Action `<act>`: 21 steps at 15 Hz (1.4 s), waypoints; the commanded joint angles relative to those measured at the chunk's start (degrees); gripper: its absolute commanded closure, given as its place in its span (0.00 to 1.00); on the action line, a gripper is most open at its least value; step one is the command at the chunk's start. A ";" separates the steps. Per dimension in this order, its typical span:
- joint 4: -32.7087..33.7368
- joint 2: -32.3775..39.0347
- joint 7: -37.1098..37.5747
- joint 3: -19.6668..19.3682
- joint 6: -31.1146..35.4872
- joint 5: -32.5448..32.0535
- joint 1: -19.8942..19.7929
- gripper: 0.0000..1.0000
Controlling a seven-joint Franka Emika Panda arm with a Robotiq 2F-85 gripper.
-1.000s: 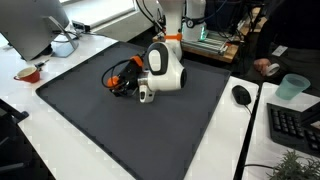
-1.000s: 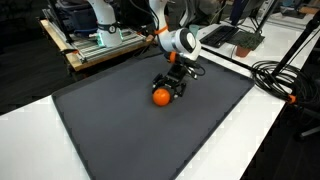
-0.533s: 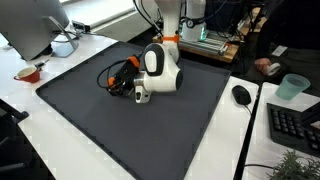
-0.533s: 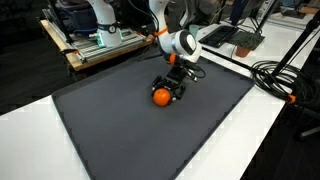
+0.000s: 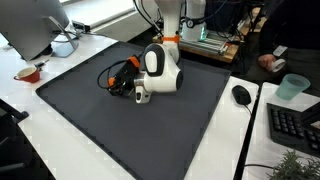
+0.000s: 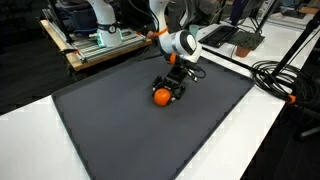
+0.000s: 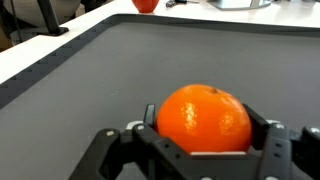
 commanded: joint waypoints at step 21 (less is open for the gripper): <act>-1.18 -2.42 -1.88 0.78 -2.32 1.02 1.67 0.45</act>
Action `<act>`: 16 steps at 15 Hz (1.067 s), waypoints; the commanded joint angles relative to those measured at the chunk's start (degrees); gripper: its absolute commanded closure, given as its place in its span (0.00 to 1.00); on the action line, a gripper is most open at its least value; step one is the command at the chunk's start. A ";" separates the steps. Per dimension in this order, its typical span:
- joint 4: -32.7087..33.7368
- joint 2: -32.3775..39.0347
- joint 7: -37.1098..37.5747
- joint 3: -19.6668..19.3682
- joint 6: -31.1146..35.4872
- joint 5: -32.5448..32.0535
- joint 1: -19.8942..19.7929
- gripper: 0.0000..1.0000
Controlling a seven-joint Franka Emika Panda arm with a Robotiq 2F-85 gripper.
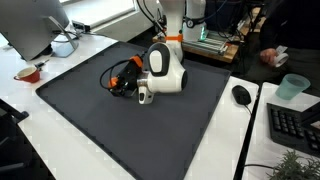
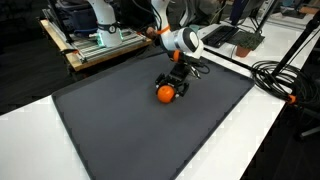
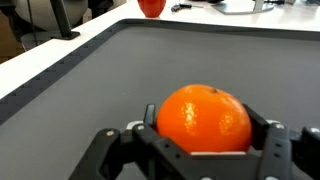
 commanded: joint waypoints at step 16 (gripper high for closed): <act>-1.48 -3.44 -5.43 1.22 -2.83 0.93 0.93 0.20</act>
